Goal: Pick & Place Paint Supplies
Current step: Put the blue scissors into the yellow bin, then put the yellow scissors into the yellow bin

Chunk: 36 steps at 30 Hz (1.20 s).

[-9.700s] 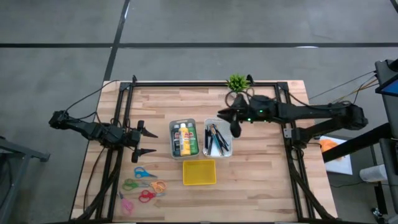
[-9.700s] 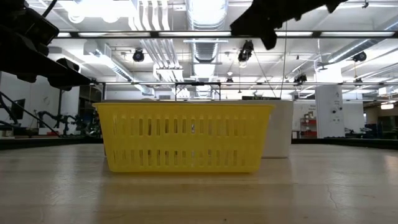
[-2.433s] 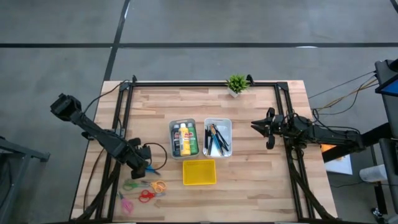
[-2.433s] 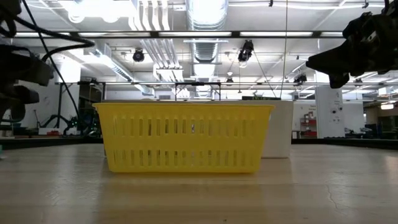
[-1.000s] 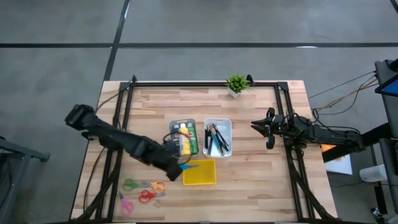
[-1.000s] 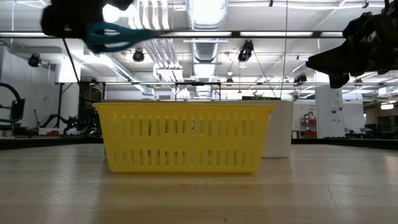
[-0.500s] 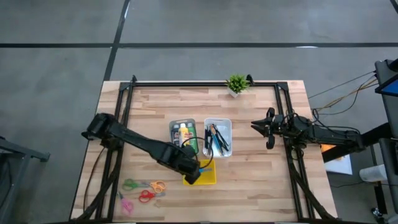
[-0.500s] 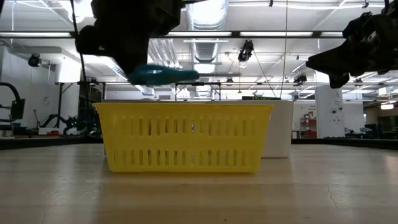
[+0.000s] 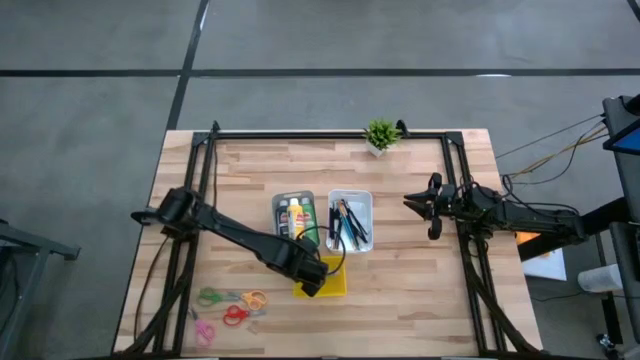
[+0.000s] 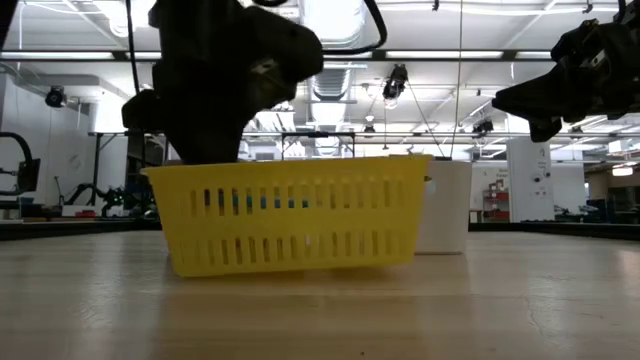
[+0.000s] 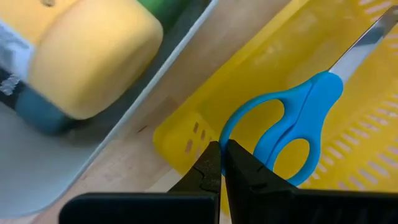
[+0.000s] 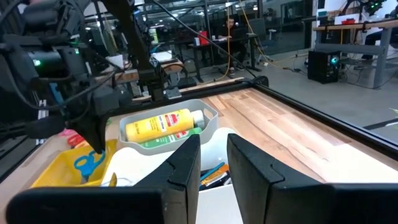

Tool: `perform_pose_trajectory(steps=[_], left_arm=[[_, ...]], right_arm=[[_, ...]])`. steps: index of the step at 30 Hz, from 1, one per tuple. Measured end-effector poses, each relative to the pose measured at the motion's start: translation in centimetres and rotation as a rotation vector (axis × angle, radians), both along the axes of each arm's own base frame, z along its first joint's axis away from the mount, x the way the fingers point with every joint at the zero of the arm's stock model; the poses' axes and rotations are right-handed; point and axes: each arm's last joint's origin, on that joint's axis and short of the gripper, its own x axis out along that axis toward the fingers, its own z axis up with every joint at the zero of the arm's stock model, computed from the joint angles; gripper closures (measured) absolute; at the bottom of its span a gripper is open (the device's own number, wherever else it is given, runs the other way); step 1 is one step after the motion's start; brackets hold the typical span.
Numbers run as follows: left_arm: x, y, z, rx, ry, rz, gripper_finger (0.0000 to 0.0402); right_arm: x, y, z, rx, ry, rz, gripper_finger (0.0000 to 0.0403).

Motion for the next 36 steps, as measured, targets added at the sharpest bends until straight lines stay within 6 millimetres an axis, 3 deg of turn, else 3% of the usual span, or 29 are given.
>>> perform_pose_trajectory(steps=[12, 25, 30, 36], left_arm=[[0.3, 0.0, -0.3, -0.008, -0.011, 0.003, 0.0396], [0.4, 0.1, -0.1, -0.02, -0.018, 0.001, 0.0341], [-0.1, 0.2, 1.5, -0.048, -0.045, -0.001, 0.034], [-2.2, 0.8, 5.1, -0.055, -0.045, 0.04, 0.034]], right_arm=[[0.0, 0.0, 0.0, 0.0, 0.0, 0.0, 0.0325], [0.0, 0.0, 0.0, 0.0, 0.0, -0.001, 0.0325], [0.0, 0.0, 0.0, 0.0, 0.0, 0.0, 0.0325], [0.0, 0.0, 0.0, 0.0, 0.0, -0.001, 0.0325]])
